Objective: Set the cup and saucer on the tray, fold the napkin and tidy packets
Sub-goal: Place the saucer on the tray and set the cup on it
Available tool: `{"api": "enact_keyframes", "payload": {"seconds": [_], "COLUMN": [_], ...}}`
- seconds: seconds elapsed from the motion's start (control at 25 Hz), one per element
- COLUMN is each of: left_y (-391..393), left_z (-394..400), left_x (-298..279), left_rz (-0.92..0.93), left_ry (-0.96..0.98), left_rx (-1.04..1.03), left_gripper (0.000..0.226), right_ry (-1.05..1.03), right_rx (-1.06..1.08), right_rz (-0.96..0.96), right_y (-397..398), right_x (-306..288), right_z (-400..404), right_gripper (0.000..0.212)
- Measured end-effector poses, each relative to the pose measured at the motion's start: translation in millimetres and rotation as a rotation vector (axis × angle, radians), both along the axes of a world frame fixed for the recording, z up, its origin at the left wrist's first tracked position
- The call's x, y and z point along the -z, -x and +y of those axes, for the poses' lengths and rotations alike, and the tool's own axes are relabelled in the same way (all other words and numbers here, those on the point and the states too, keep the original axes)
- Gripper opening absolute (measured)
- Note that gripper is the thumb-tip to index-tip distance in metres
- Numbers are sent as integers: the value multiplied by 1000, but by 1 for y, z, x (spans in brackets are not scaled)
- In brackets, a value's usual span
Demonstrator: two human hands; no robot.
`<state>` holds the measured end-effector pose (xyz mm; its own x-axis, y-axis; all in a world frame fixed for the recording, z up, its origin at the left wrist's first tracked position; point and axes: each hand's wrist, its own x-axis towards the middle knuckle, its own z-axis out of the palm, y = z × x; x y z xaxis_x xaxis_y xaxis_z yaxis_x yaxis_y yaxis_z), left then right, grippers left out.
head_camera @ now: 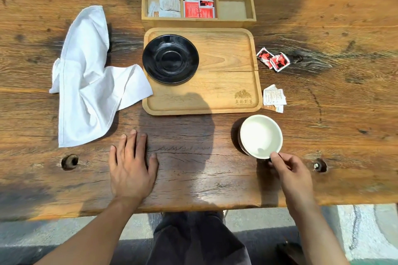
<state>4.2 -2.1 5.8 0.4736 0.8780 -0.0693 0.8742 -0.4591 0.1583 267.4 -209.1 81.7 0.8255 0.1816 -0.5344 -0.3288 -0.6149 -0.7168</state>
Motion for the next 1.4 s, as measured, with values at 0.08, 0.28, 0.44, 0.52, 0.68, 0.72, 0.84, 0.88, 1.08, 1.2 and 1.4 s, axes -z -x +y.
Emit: {"api": "enact_keyframes", "payload": {"seconds": [0.08,0.28,0.44,0.52,0.68,0.72,0.84,0.88,1.08,1.2,1.4], "left_y": [0,1,2,3,3,4,4,4,4,5,5], "left_z": [0,0,2,2,2,3,3,3,4,4,2], "left_x": [0,2,4,5,6,6,7,6,6,7,7], "left_rz": [3,14,21,20,14,17,19,25,44,37,23], "left_ry": [0,-1,-12,-20,-10,-8,-1,2,10,6,23], "left_rx": [0,-5,4,8,9,13,19,20,27,31,27], "left_gripper": [60,60,58,57,57,57,57,57,58,59,59], "right_ry": [-78,-226,-304,-322,-356,-357,-386,-402,-470,-492,-459], "right_rx": [80,129,200,231,276,273,254,249,151,69,-30], "right_rz": [79,286,320,302,265,254,248,256,303,257,196], "right_y": [1,11,23,31,45,48,57,59,64,56,44], "right_x": [1,4,7,10,11,10,3,1,-13,-19,-17], "right_z": [0,-4,-2,1,9,13,37,48,129,183,250], "right_gripper": [10,15,14,9,6,6,5,5,7,15,26]}}
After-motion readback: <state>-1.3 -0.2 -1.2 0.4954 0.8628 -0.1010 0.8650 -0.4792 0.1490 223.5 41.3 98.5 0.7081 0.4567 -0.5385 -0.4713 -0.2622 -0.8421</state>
